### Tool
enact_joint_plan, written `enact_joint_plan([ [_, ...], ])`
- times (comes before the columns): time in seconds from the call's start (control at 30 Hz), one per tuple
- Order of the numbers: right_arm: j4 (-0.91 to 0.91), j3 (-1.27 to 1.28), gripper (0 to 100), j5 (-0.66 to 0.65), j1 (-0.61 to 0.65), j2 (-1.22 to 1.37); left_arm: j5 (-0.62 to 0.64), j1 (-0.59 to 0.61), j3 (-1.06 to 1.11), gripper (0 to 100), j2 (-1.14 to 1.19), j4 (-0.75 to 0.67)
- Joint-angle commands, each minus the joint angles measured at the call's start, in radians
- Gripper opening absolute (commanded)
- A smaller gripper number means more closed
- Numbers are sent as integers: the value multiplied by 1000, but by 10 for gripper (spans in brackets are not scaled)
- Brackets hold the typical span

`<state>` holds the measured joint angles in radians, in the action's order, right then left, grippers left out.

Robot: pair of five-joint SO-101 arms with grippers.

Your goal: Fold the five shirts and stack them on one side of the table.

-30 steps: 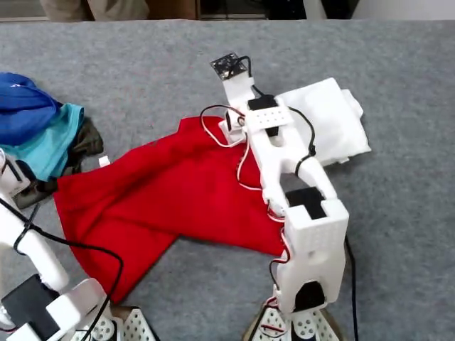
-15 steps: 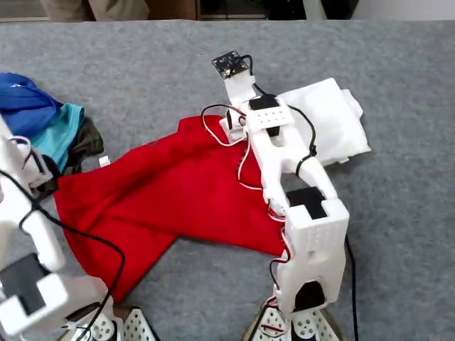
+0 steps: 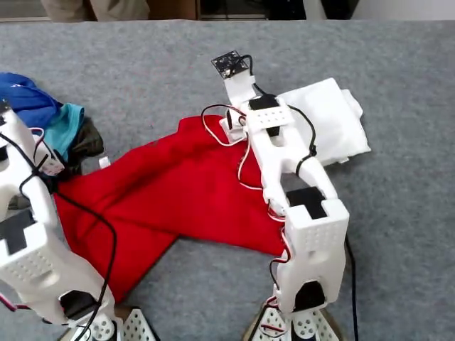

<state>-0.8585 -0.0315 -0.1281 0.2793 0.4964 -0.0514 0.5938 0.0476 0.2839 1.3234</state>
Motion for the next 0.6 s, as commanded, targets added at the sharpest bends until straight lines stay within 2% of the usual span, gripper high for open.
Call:
enact_joint_plan([
  [0.0,14,-18,2,3,-8,-8,31,-12,-63,157,4,51],
  [0.3,14,-18,2,3,-8,-8,21,-28,-204,160,2,209],
  [0.4,14,-18,2,3,-8,-8,-43,-54,-209,159,2,236],
  [0.57,14,-18,2,3,-8,-8,-164,-75,-175,160,15,193],
])
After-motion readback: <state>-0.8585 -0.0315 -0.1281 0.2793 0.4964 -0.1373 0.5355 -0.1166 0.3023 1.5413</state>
